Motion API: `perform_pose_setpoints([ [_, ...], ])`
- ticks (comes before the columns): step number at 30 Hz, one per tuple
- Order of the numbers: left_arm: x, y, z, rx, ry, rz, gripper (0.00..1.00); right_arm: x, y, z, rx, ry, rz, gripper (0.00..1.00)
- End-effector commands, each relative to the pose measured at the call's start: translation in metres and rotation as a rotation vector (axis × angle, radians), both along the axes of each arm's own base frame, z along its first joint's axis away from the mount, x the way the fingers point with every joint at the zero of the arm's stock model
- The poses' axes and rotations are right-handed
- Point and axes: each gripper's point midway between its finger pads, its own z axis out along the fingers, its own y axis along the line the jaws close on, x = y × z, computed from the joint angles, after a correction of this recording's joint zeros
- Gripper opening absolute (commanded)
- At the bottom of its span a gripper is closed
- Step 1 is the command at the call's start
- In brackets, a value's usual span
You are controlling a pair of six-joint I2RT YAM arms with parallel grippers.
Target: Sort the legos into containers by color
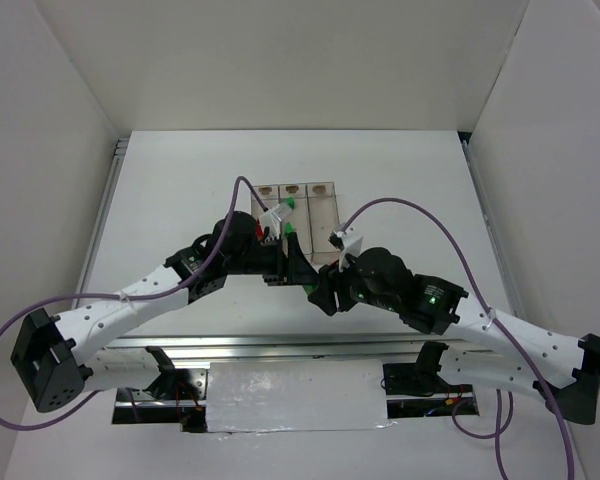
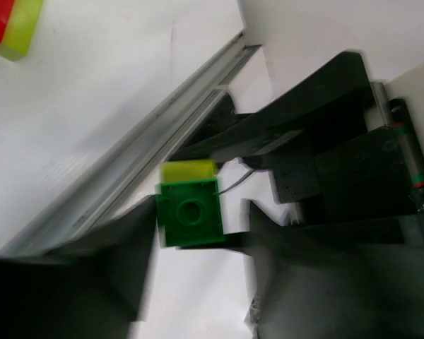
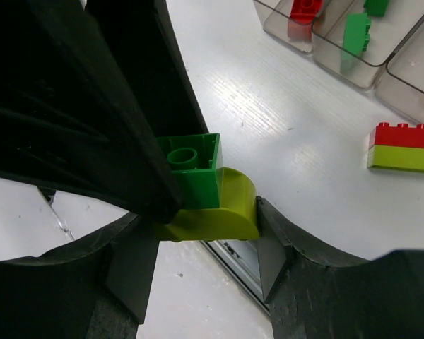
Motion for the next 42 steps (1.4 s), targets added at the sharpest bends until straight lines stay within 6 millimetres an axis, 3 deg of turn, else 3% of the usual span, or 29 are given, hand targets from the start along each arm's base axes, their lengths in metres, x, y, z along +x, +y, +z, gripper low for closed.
perform_pose_setpoints([
  [1, -0.002, -0.009, 0.010, -0.040, -0.029, -0.037, 0.53, 0.011, 0.005, 0.031, 0.056, -0.074, -0.032, 0.00],
  [4, -0.001, -0.010, 0.008, -0.033, -0.029, -0.045, 0.35, 0.012, 0.006, 0.033, 0.061, -0.075, -0.031, 0.00],
  [6, -0.001, -0.012, 0.009, -0.030, -0.034, -0.054, 0.28, 0.011, 0.007, 0.031, 0.053, -0.070, -0.024, 0.00],
  [9, 0.002, -0.011, 0.011, -0.009, -0.060, -0.049, 0.07, 0.012, 0.007, 0.027, 0.034, -0.070, -0.021, 0.00],
  [11, 0.006, -0.007, 0.015, 0.013, -0.087, -0.030, 0.00, 0.011, 0.006, 0.020, 0.015, -0.074, -0.008, 0.00],
  [20, 0.036, 0.012, 0.052, 0.065, -0.224, 0.071, 0.00, 0.008, -0.005, 0.000, -0.028, -0.093, 0.001, 0.00],
  [30, 0.089, 0.034, 0.052, 0.072, -0.215, 0.157, 0.00, 0.015, -0.011, -0.001, -0.038, -0.102, -0.053, 0.00],
  [34, 0.131, 0.030, 0.039, 0.158, -0.286, 0.238, 0.00, 0.032, -0.026, -0.002, -0.054, -0.104, -0.204, 0.00],
  [37, 0.191, 0.029, 0.014, 0.284, -0.325, 0.382, 0.02, 0.045, -0.041, 0.003, -0.042, -0.096, -0.345, 0.00],
  [39, 0.213, 0.030, 0.005, 0.325, -0.332, 0.435, 0.08, 0.048, -0.049, 0.007, -0.028, -0.084, -0.407, 0.00],
  [40, 0.223, 0.026, -0.017, 0.360, -0.303, 0.428, 0.08, 0.048, -0.052, 0.011, -0.011, -0.089, -0.419, 0.00],
  [42, 0.247, 0.027, -0.016, 0.390, -0.317, 0.495, 0.11, 0.046, -0.053, 0.015, 0.001, -0.090, -0.407, 0.00],
])
